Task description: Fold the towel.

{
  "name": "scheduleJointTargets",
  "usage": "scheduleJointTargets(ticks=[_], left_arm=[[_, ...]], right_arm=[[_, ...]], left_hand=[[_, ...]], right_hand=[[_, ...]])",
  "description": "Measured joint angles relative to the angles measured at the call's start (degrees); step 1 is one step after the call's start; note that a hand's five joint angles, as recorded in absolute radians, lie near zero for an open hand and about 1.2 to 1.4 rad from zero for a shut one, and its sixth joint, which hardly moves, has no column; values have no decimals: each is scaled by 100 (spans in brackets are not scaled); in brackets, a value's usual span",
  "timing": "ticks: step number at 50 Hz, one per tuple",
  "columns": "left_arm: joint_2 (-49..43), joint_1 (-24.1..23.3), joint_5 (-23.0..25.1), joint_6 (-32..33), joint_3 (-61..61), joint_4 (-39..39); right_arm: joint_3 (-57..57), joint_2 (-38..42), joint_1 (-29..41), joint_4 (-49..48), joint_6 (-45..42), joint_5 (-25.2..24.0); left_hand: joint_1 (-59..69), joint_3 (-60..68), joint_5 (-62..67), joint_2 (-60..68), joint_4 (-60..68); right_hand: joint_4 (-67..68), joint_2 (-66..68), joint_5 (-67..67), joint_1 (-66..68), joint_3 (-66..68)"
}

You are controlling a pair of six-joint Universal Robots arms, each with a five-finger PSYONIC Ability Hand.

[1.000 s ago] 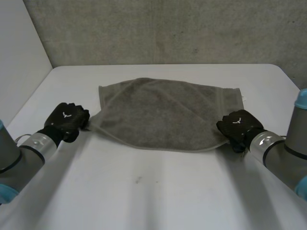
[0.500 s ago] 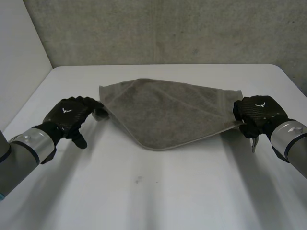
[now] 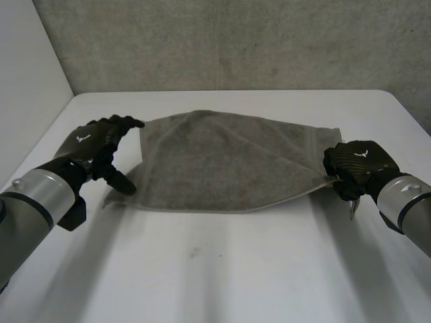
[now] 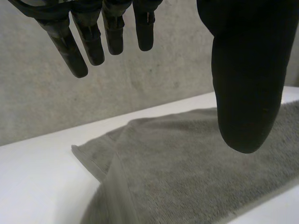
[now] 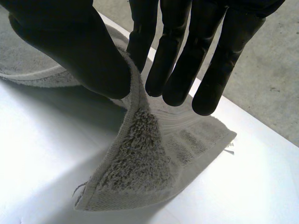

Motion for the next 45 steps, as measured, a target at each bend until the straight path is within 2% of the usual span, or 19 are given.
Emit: scheduleJointTargets(ticks=[5,12,13,18,24,37,45], left_arm=[[37,-33,-138,-17,-18,45],[-436,-134,-434,278,-56,302],[-682,-182,-499,649,-98,395],[-934,-204,-540,1218,-185,578],[-1294,-101,-547,1906,-341,1142],[-1977,78,-485,2303,-302,1920],[-2253,87,-477,2711,-233,2026]], right_arm=[[14,4,3,-3,0,0],[20,9,-34,-13,9,8],[14,10,-97,-15,31,19],[-1,3,-198,-13,89,38],[-47,-7,-311,1,403,57],[-61,-16,-314,10,625,51],[-59,-10,-312,10,609,39]], left_hand=[[-55,-75,-82,-79,-78],[-127,-110,-134,-130,-132],[-127,-134,-142,-137,-140],[-127,-134,-142,-137,-140],[-126,-121,-123,-123,-126],[274,287,303,297,296],[682,716,731,720,720]], right_hand=[[0,0,0,0,0],[0,1,0,0,0],[0,0,0,0,0],[0,0,0,0,0],[0,0,0,0,0],[0,0,1,0,0],[0,1,1,0,0]])
